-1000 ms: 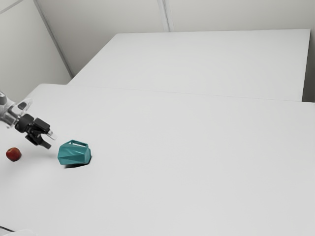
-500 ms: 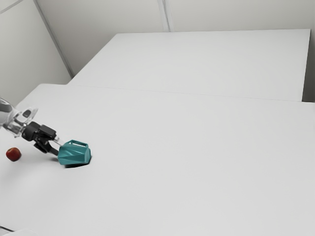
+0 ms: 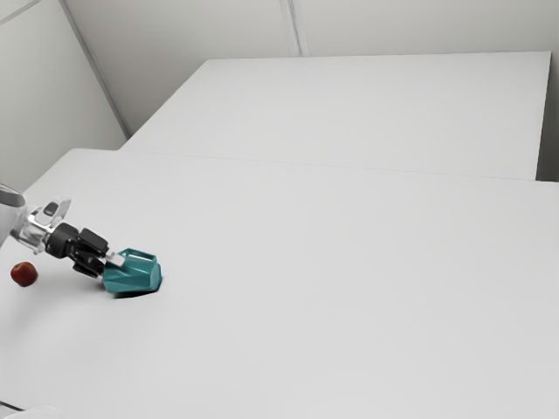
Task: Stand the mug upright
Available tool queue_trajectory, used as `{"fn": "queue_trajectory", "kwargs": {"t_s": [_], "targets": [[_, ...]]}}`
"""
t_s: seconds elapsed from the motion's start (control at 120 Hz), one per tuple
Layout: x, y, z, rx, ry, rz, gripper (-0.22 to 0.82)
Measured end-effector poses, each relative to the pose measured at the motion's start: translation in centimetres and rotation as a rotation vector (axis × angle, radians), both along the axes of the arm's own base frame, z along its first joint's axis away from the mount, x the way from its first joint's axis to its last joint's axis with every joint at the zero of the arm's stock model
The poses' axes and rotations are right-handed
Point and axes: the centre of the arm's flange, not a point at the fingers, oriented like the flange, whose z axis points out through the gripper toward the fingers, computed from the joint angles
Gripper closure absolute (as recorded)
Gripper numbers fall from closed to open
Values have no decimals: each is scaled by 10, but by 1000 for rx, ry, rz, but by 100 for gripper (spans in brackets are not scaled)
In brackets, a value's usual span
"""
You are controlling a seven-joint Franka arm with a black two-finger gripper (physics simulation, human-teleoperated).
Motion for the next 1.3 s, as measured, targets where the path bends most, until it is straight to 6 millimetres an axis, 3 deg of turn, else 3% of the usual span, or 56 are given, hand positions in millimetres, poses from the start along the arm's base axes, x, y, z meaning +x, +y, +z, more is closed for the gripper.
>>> {"fn": "queue_trajectory", "kwargs": {"t_s": [0.45, 0.817, 1.042, 1.3], "targets": [[2, -8, 8, -29, -21, -34, 68], [8, -11, 15, -18, -42, -49, 77], [24, -26, 50, 62, -101, -82, 78], [49, -83, 109, 305, -159, -214, 78]]}}
